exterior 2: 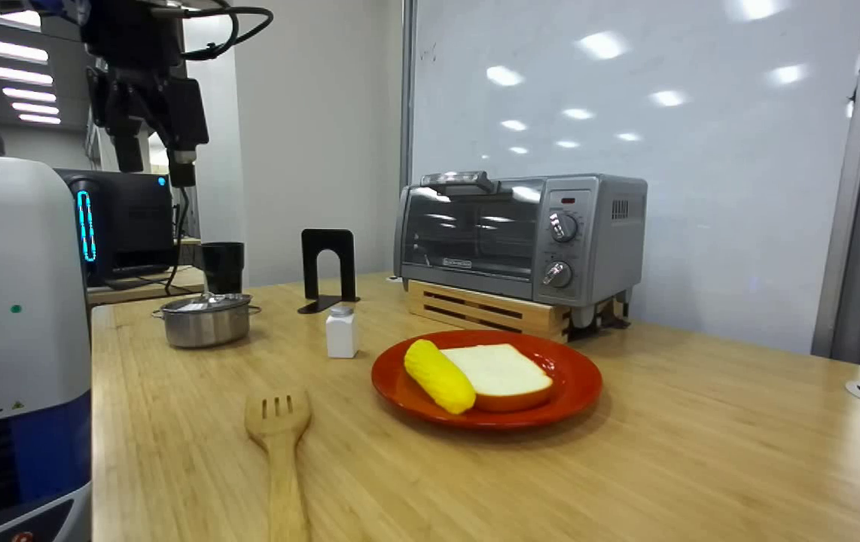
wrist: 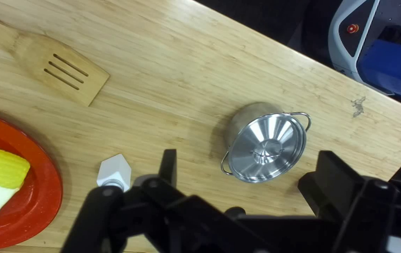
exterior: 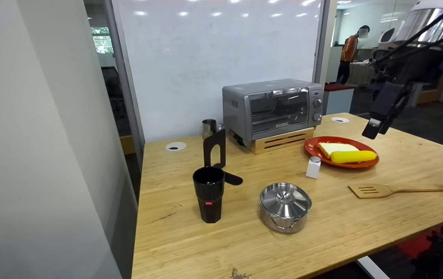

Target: Take the lid from the top of the silver pot and put it on the table

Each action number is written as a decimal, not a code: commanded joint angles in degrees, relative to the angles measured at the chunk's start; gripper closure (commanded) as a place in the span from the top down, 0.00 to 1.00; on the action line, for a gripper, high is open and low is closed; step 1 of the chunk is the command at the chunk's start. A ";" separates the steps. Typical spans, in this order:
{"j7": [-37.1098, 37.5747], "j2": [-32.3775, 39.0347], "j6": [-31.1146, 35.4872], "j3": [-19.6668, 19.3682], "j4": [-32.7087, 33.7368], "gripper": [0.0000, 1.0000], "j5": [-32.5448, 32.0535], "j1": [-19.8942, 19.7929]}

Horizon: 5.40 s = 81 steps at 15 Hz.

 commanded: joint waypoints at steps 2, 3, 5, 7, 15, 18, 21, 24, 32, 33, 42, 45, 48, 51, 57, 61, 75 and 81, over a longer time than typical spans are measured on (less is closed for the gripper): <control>-0.22 -0.01 -0.26 0.34 0.14 1.00 0.27 -0.38; -0.22 -0.01 -0.26 0.34 0.14 1.00 0.27 -0.38; -0.22 -0.01 -0.26 0.34 0.14 1.00 0.27 -0.38; -0.22 -0.01 -0.26 0.34 0.14 1.00 0.27 -0.38; -0.22 -0.01 -0.26 0.34 0.14 1.00 0.27 -0.38; -2.18 3.53 1.48 -1.41 2.80 1.00 -0.32 -1.25; -7.14 8.39 -0.98 -3.16 7.01 1.00 -0.54 0.78; -7.67 11.18 -2.14 -2.64 8.76 1.00 -0.31 2.15; -2.61 2.32 -0.17 -1.49 2.76 1.00 0.34 -0.68; -3.08 3.17 -0.17 -1.95 3.39 1.00 0.39 -0.76; -5.77 4.71 -3.45 -3.18 5.76 1.00 0.39 -0.03; -9.64 7.52 -9.97 -3.87 10.99 1.00 -0.58 0.23; -12.99 11.19 -14.98 -3.27 16.29 1.00 -1.38 0.81; -18.69 16.58 -18.38 -3.16 21.53 1.00 -2.83 1.61; -33.87 28.58 -17.43 -2.54 27.50 1.00 -3.12 3.53; -41.55 35.68 -17.45 0.41 29.44 1.00 -5.12 3.57; -59.40 41.44 -7.82 8.86 29.73 1.00 -19.31 3.44; -57.45 41.27 -9.03 9.04 30.06 1.00 -19.42 3.49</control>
